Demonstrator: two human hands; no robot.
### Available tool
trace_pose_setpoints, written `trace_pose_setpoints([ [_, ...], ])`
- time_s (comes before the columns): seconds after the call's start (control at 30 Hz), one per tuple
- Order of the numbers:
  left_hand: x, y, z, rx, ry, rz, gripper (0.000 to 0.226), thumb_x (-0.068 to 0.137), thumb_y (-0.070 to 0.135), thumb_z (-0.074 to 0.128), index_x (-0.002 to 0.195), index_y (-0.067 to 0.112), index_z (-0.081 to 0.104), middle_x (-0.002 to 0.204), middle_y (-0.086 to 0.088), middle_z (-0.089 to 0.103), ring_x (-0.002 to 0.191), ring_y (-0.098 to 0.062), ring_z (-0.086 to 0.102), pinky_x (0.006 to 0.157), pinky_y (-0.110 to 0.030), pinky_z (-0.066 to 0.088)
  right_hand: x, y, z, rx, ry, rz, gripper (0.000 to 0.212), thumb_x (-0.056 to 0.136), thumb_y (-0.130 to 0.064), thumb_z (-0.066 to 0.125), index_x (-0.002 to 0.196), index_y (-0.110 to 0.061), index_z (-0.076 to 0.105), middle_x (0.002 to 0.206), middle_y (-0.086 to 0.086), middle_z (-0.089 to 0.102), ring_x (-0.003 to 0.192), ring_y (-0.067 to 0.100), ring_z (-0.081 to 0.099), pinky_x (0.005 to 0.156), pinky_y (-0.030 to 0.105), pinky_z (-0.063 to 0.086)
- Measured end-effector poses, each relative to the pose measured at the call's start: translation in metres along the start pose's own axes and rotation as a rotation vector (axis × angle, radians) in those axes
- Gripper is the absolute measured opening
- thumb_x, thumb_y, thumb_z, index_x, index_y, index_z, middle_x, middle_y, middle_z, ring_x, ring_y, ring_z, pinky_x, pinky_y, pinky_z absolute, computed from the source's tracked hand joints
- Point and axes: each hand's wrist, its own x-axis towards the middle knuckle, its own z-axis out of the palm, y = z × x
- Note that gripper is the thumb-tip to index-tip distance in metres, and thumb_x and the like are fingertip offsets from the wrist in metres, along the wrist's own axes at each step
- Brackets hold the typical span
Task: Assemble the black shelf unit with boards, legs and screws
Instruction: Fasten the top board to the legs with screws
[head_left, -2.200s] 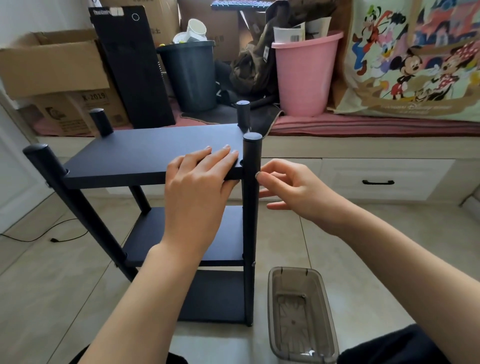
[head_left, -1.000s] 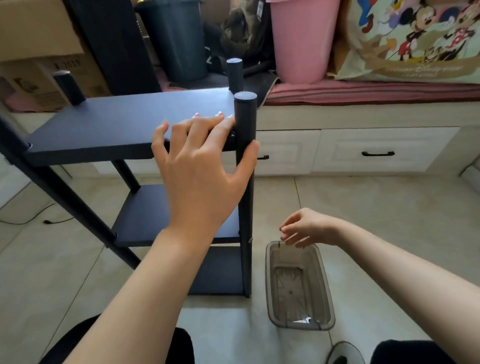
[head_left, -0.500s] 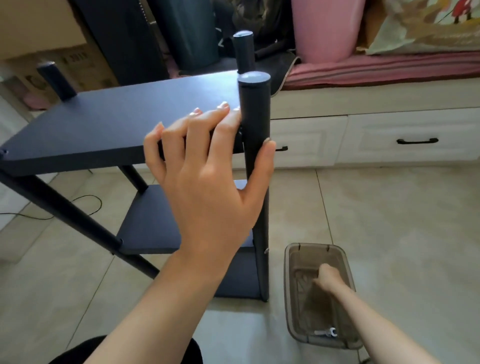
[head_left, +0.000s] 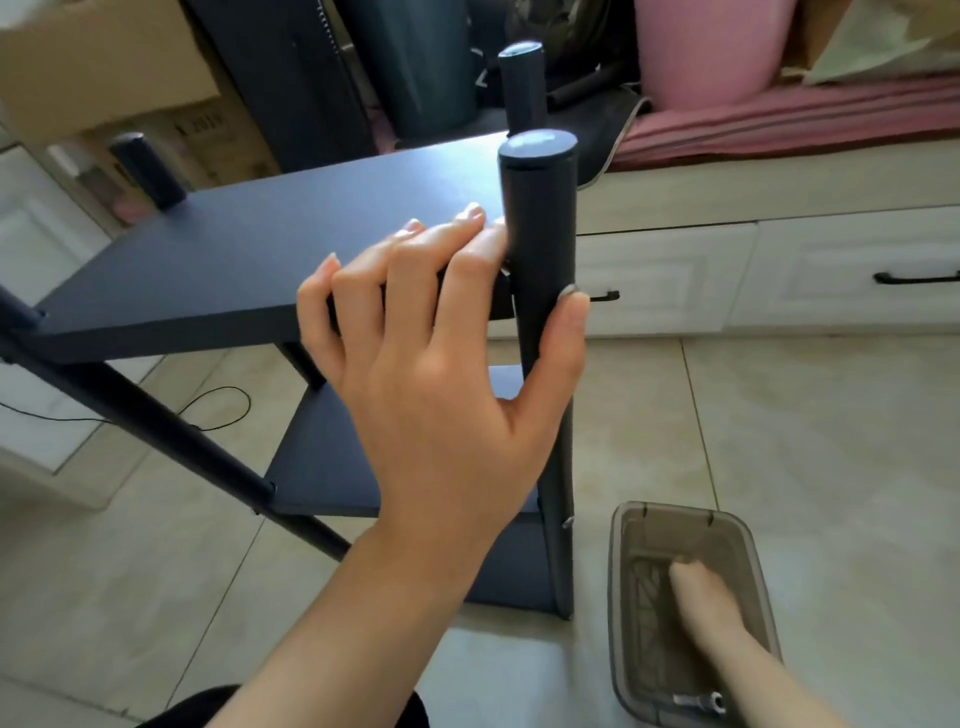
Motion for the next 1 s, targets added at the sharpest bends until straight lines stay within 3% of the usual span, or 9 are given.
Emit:
trace_pose_setpoints([
  [0.13, 0.0, 0.0, -0.001, 0.009, -0.008, 0.002, 0.047, 0.101, 0.047, 0.045, 0.11, 0.01, 0.072, 0.115, -0.005, 0.069, 0.112, -0.031, 0.06, 0.104, -0.057, 0.036, 0.001, 0.0, -0.007, 0.11, -0.047, 0.084, 0.037, 0.101, -0.013, 0.028, 0.094, -0.006, 0.064, 0.106, 0.018, 0.065, 0.097, 0.032, 0.06, 0.086, 0.035, 0.048],
  [0.27, 0.0, -0.001, -0.002, 0.013, -0.012, 0.01, 0.047, 0.101, 0.048, 0.045, 0.109, 0.01, 0.071, 0.112, -0.004, 0.069, 0.107, -0.031, 0.059, 0.1, -0.056, 0.038, 0.013, -0.001, -0.027, -0.049, -0.048, 0.056, 0.03, 0.1, -0.012, 0.032, 0.075, -0.019, 0.047, 0.113, 0.011, 0.063, 0.101, 0.025, 0.059, 0.078, 0.028, 0.042],
  [0.37, 0.0, -0.002, -0.001, 0.017, -0.01, 0.01, 0.046, 0.101, 0.048, 0.045, 0.107, 0.01, 0.071, 0.11, -0.003, 0.068, 0.106, -0.029, 0.057, 0.099, -0.051, 0.037, 0.024, -0.001, -0.043, -0.088, 0.056, 0.093, 0.021, 0.095, -0.005, 0.043, 0.105, -0.01, 0.061, 0.118, 0.011, 0.061, 0.108, 0.026, 0.059, 0.085, 0.031, 0.049],
  [0.47, 0.0, -0.001, 0.002, 0.026, -0.009, -0.001, 0.048, 0.102, 0.047, 0.043, 0.108, 0.009, 0.07, 0.11, -0.004, 0.067, 0.106, -0.03, 0.055, 0.1, -0.053, 0.036, 0.033, -0.004, -0.058, -0.012, 0.107, 0.157, 0.03, 0.095, -0.005, 0.041, 0.121, 0.002, 0.053, 0.124, 0.022, 0.053, 0.113, 0.037, 0.053, 0.087, 0.038, 0.045],
  [0.57, -0.001, 0.0, 0.004, 0.025, -0.006, -0.01, 0.048, 0.102, 0.047, 0.042, 0.108, 0.009, 0.07, 0.111, -0.005, 0.067, 0.107, -0.03, 0.055, 0.103, -0.053, 0.035, 0.035, -0.007, -0.066, 0.027, 0.107, 0.137, 0.027, 0.097, -0.006, 0.037, 0.115, 0.002, 0.056, 0.126, 0.022, 0.053, 0.111, 0.036, 0.054, 0.09, 0.037, 0.046],
  [0.63, 0.0, 0.0, 0.004, 0.02, 0.0, -0.016, 0.048, 0.102, 0.047, 0.042, 0.108, 0.009, 0.071, 0.111, -0.005, 0.067, 0.108, -0.029, 0.054, 0.103, -0.053, 0.035, 0.03, -0.013, -0.071, 0.099, 0.108, 0.122, 0.026, 0.099, -0.012, 0.038, 0.114, -0.002, 0.057, 0.124, 0.019, 0.056, 0.111, 0.036, 0.056, 0.083, 0.034, 0.043],
  [0.73, 0.001, 0.0, 0.003, 0.009, -0.005, -0.022, 0.047, 0.102, 0.048, 0.044, 0.111, 0.01, 0.071, 0.111, -0.005, 0.067, 0.108, -0.027, 0.053, 0.102, -0.054, 0.036, 0.014, -0.029, -0.08, 0.127, 0.136, 0.048, 0.019, 0.1, -0.011, 0.042, 0.089, -0.008, 0.057, 0.101, 0.015, 0.063, 0.096, 0.034, 0.061, 0.071, 0.036, 0.043],
  [0.9, 0.002, 0.001, -0.004, -0.013, -0.043, -0.023, 0.047, 0.102, 0.049, 0.045, 0.114, 0.012, 0.07, 0.115, -0.005, 0.067, 0.111, -0.029, 0.057, 0.102, -0.052, 0.037, -0.027, -0.08, -0.107, 0.371, 0.283, -0.05, 0.018, 0.097, -0.01, 0.057, 0.104, 0.002, 0.069, 0.099, 0.019, 0.07, 0.097, 0.033, 0.066, 0.078, 0.03, 0.047],
  [1.0, 0.004, 0.002, -0.01, -0.001, -0.107, -0.028, 0.047, 0.103, 0.049, 0.044, 0.115, 0.012, 0.07, 0.117, -0.004, 0.067, 0.111, -0.03, 0.058, 0.103, -0.049, 0.035, -0.065, -0.117, -0.123, 0.77, 0.307, -0.112, 0.016, 0.098, -0.013, 0.057, 0.104, -0.004, 0.069, 0.087, 0.005, 0.071, 0.083, 0.017, 0.07, 0.071, 0.025, 0.054],
])
